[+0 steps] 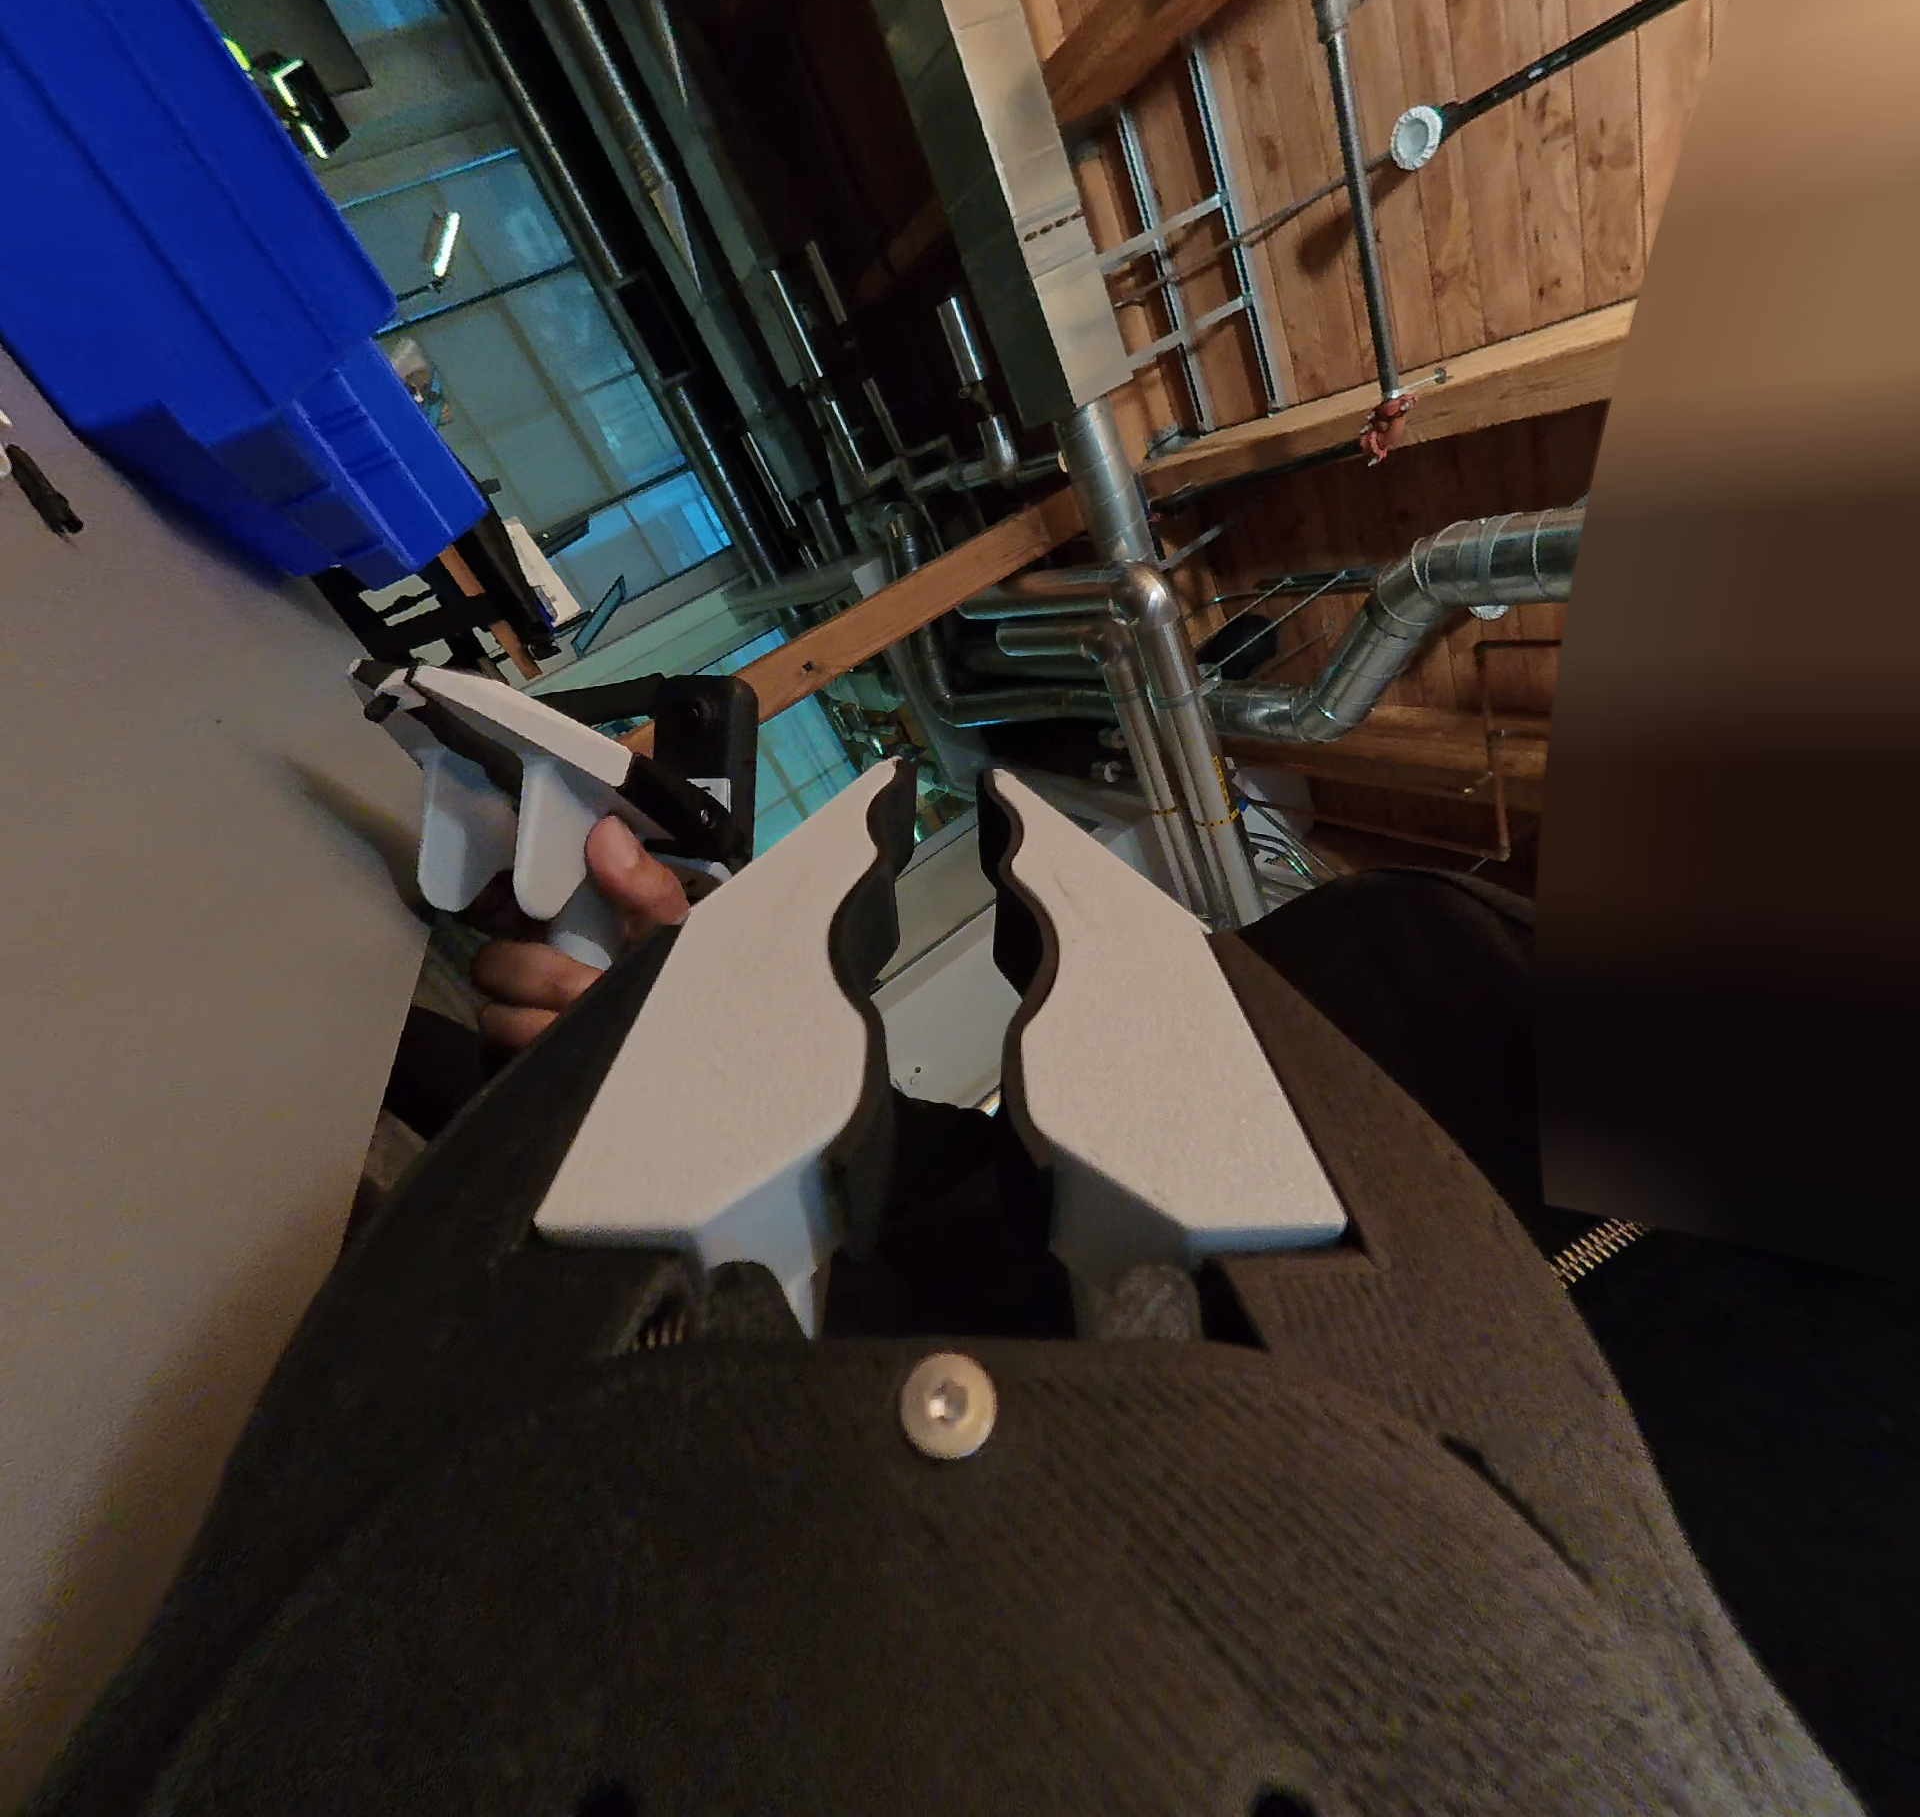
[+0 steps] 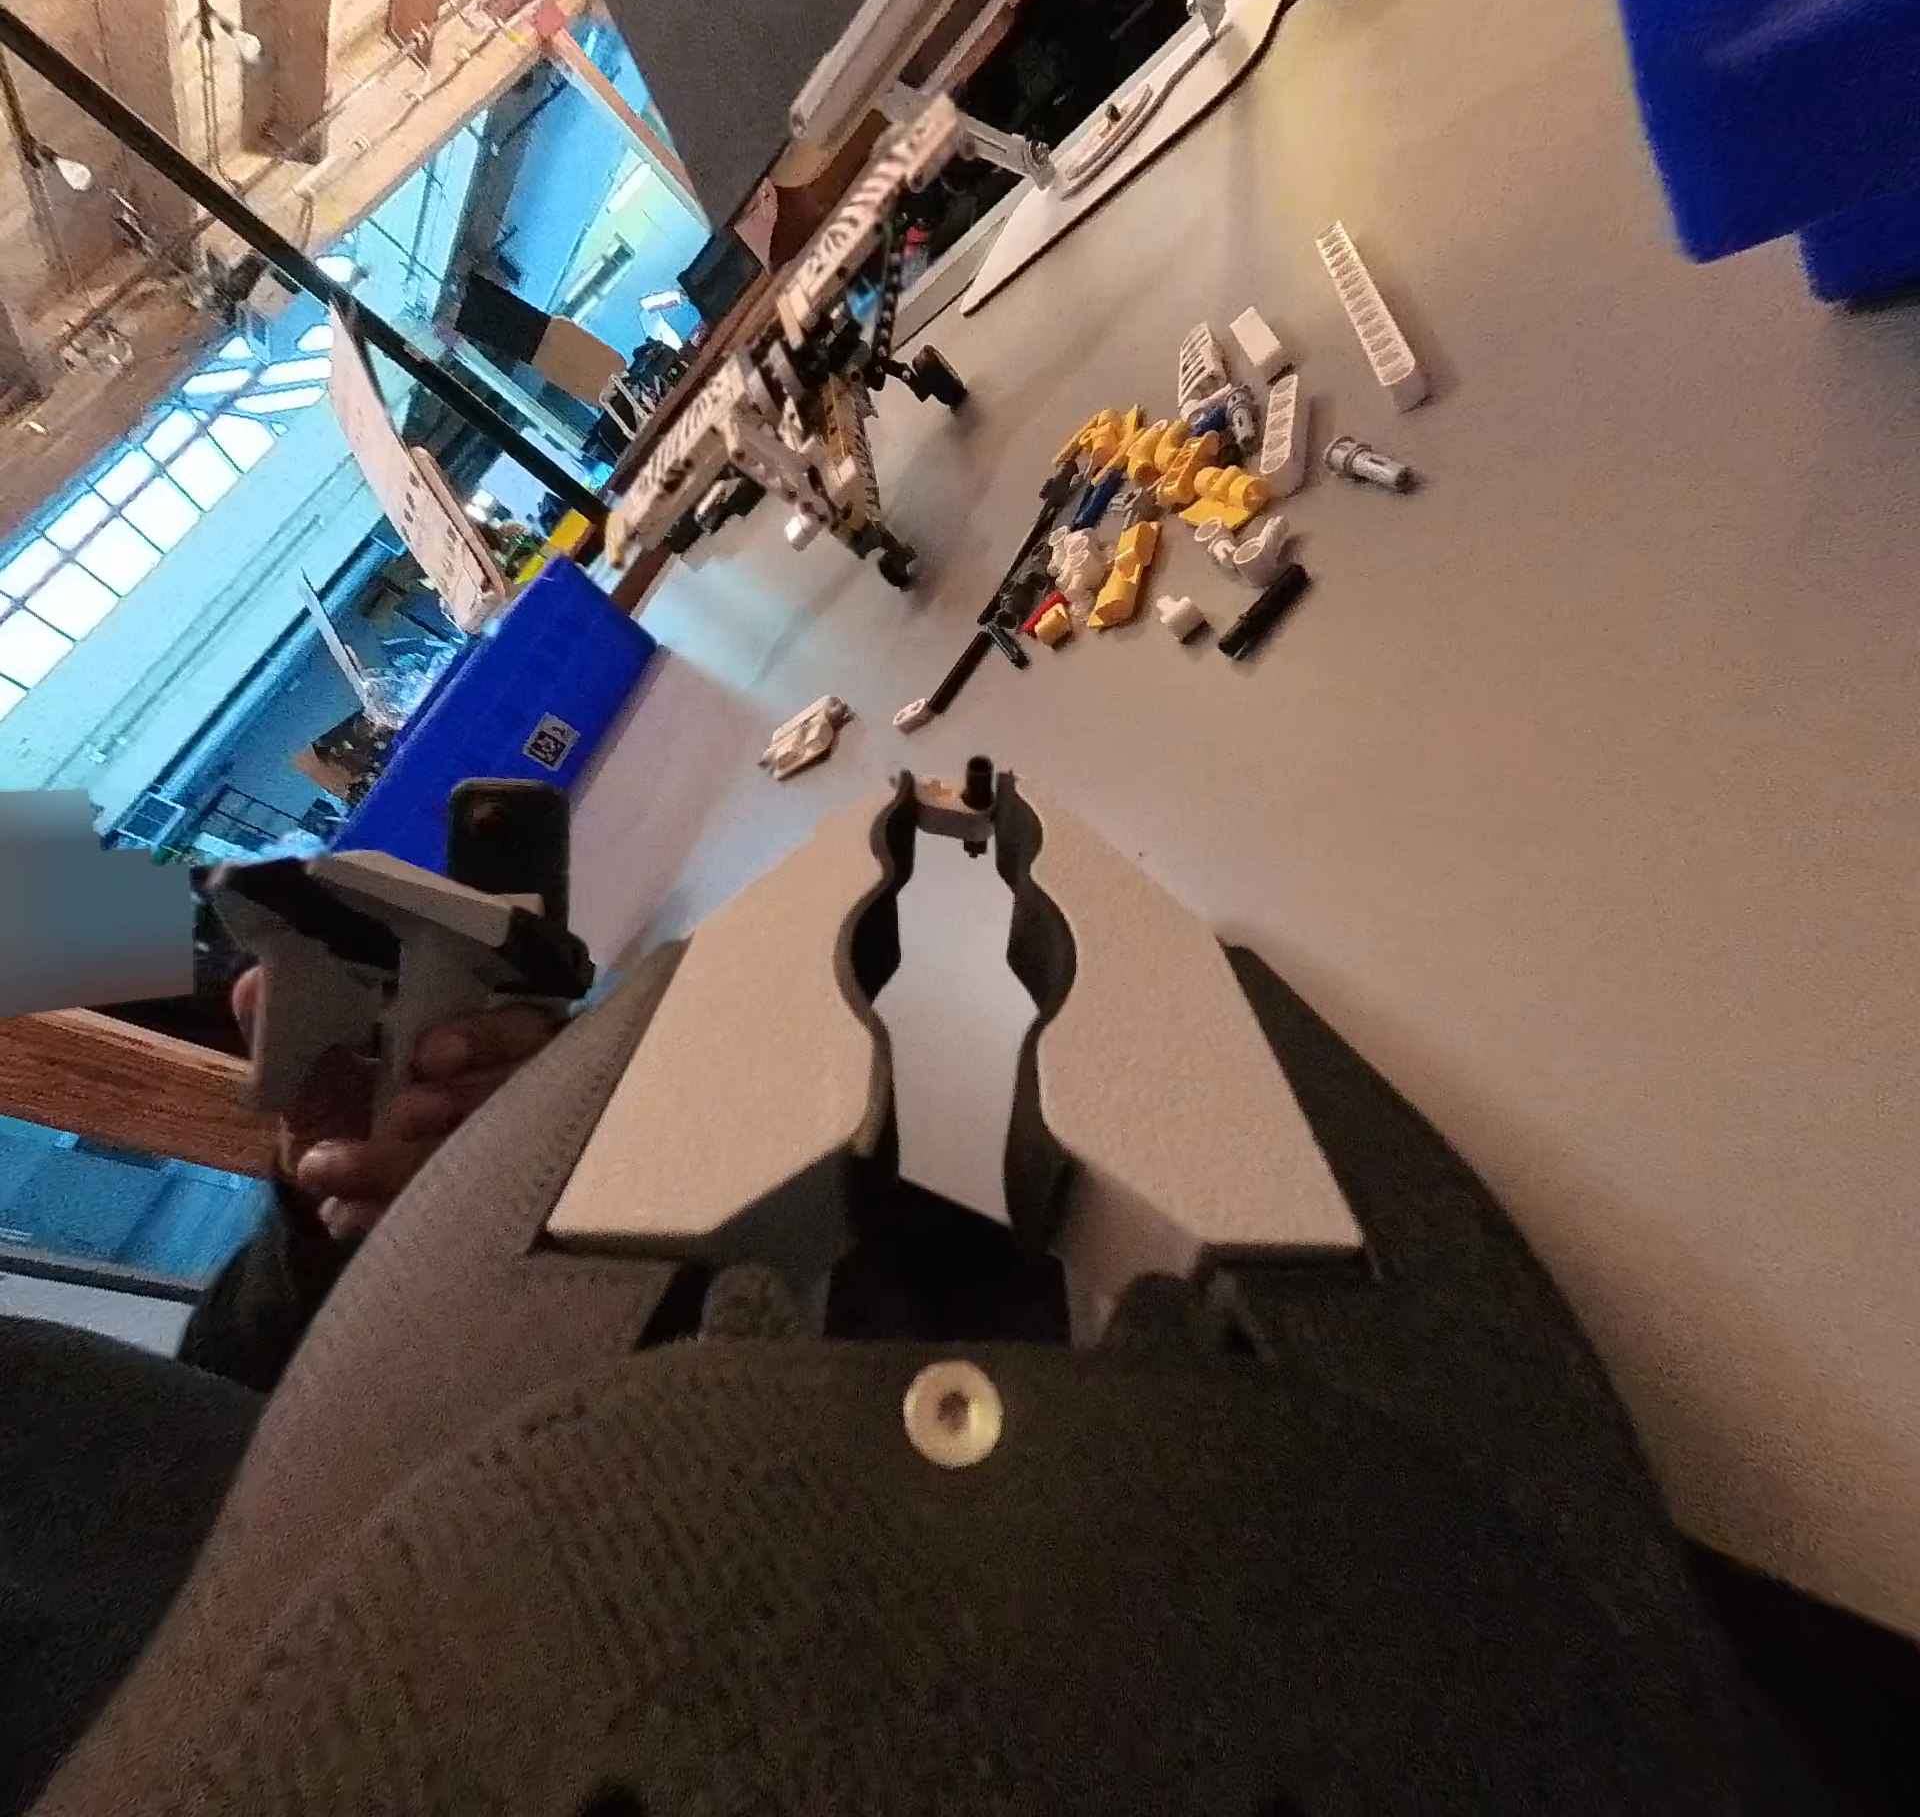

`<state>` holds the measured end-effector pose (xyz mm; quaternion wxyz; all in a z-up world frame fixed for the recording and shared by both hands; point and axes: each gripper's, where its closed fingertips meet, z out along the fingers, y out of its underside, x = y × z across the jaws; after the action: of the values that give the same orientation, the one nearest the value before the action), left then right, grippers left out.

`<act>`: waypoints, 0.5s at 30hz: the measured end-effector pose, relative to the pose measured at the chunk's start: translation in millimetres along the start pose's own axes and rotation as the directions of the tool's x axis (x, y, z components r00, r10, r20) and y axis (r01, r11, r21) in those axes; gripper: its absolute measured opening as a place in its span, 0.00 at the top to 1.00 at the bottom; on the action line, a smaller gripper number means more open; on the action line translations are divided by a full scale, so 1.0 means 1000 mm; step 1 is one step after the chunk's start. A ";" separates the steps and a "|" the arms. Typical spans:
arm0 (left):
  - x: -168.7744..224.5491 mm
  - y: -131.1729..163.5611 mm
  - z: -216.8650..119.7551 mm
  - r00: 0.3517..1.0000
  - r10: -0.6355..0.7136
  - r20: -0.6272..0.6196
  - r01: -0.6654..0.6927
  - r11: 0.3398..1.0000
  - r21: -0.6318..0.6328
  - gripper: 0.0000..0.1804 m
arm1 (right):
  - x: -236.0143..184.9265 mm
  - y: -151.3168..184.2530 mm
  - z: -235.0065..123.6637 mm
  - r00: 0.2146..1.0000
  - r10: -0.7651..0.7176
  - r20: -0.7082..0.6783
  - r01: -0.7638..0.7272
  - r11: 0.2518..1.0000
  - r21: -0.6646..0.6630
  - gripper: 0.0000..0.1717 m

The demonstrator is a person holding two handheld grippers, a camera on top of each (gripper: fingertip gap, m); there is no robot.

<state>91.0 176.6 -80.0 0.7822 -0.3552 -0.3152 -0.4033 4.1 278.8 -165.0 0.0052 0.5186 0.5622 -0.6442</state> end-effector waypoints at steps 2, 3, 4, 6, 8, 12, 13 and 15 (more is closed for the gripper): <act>0.001 0.000 0.000 1.000 -0.001 -0.003 0.001 1.000 0.000 0.95 | -0.003 0.005 -0.004 0.995 -0.097 -0.036 0.096 0.995 -0.033 0.92; 0.001 0.000 0.000 1.000 -0.001 -0.004 0.001 1.000 0.001 0.95 | -0.005 0.006 -0.007 0.981 -0.183 -0.064 0.180 0.982 -0.049 0.92; 0.001 0.000 0.000 1.000 -0.001 -0.005 0.001 1.000 0.000 0.95 | -0.006 0.008 -0.012 0.955 -0.276 -0.104 0.270 0.960 -0.069 0.92; 0.001 0.001 0.000 1.000 0.001 -0.003 -0.001 1.000 -0.005 0.95 | -0.006 0.009 -0.023 0.890 -0.409 -0.199 0.400 0.912 -0.086 0.92; 0.000 0.003 0.000 1.000 0.004 0.001 -0.004 1.000 -0.014 0.95 | -0.006 0.010 -0.031 0.851 -0.450 -0.271 0.446 0.892 -0.079 0.92; -0.001 0.007 0.000 1.000 0.005 0.003 -0.005 0.999 -0.039 0.95 | 0.001 0.023 -0.034 0.824 -0.436 -0.363 0.440 0.895 -0.074 0.92; 0.000 0.010 -0.001 1.000 0.006 -0.002 -0.006 0.998 -0.062 0.95 | 0.000 0.026 -0.034 0.810 -0.442 -0.385 0.449 0.890 -0.077 0.92; 0.002 0.014 -0.003 1.000 -0.008 -0.018 0.006 0.994 -0.109 0.94 | -0.003 0.028 -0.035 0.761 -0.478 -0.438 0.492 0.866 -0.089 0.92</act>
<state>104.0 179.3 -84.1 0.7631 -0.3928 -0.2867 -0.4258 45.1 292.0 -177.3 -0.2985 0.4891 0.6527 -0.4956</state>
